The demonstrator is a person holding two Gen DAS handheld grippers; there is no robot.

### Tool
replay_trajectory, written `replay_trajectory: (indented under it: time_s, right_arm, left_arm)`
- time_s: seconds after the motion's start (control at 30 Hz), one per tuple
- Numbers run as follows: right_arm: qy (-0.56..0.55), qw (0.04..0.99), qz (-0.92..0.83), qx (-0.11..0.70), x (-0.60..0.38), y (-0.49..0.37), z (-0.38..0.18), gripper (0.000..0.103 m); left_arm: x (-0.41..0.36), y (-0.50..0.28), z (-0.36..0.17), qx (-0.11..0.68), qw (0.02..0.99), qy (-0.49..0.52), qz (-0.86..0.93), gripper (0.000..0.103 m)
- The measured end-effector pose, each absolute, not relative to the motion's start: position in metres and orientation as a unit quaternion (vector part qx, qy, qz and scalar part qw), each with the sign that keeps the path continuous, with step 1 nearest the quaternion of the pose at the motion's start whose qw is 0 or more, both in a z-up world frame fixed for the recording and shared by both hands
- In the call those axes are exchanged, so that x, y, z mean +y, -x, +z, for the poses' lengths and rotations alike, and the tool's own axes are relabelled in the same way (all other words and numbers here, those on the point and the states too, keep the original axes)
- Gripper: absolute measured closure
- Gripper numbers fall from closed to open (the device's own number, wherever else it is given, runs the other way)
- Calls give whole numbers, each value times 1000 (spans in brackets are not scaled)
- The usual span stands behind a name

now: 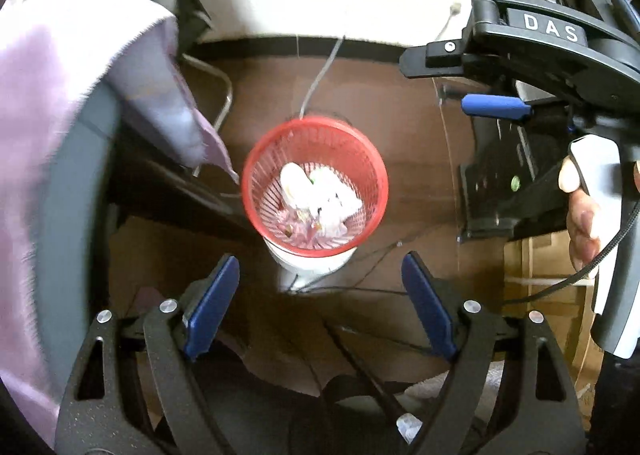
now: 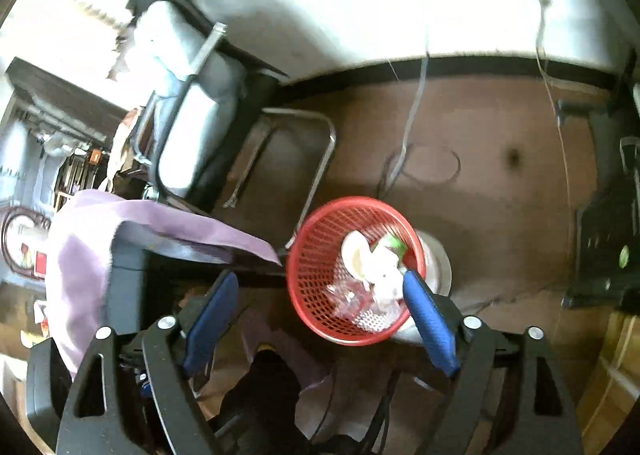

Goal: Collect trash
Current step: 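Swing both tools back over the table toward the remaining trash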

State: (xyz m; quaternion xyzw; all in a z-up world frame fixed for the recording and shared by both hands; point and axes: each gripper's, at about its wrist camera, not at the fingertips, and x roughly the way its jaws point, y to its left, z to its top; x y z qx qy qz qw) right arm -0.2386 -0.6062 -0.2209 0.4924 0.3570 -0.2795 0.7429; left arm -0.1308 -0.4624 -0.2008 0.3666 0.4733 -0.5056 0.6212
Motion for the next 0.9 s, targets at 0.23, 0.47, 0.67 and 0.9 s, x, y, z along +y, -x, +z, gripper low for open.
replay_trajectory:
  time_s: [0.23,0.47,0.67,0.9]
  right_arm:
    - [-411,791,-292,346,-561,219,-144,8]
    - [-354,823,-274,349,-512,192,-99,6]
    - [-320,843,-245,355,-473,151,-70,6]
    - [-277,874,-183,356,-423,95,-25,6]
  left_arm:
    - [-410,126,-132,411,675,-330,-516,20]
    - [-341,77,-65,394,731,-252,-497,18]
    - [-284,17,-16,407,767,-175,-464,15]
    - [-221,-44,32,409,812,-134,-395,10]
